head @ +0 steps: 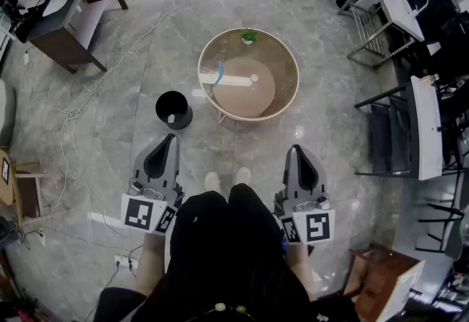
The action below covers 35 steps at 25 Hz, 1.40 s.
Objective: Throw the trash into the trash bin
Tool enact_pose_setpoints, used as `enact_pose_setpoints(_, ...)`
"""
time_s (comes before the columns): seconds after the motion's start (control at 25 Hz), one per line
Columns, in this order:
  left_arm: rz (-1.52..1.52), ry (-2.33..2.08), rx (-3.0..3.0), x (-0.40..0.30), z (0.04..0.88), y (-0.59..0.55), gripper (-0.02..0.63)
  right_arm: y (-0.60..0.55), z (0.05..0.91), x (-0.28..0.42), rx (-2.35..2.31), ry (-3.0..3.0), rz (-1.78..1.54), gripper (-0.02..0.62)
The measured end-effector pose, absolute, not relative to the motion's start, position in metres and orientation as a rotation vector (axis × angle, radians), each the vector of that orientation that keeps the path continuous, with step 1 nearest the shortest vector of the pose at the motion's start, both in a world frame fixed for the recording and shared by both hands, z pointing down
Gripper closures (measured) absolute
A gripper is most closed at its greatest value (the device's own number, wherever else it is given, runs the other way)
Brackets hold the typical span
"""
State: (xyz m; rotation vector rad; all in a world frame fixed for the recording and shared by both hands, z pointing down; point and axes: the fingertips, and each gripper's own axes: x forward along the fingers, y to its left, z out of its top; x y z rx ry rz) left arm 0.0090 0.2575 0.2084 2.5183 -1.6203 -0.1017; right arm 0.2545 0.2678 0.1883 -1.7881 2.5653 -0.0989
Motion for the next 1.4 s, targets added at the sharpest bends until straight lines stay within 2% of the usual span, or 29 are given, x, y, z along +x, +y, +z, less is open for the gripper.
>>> enact_pose_setpoints(0.92,-0.097,-1.616,2.537,-0.002,0.212,0.253,0.6,0.262,0.209,0.238,-1.726,2.642,-0.162,0.592)
enact_pose_setpoints(1.4,-0.025,-1.655,2.436,-0.004,0.239,0.185,0.598,0.162,0.266,0.23,-1.617,2.872,-0.258,0.517)
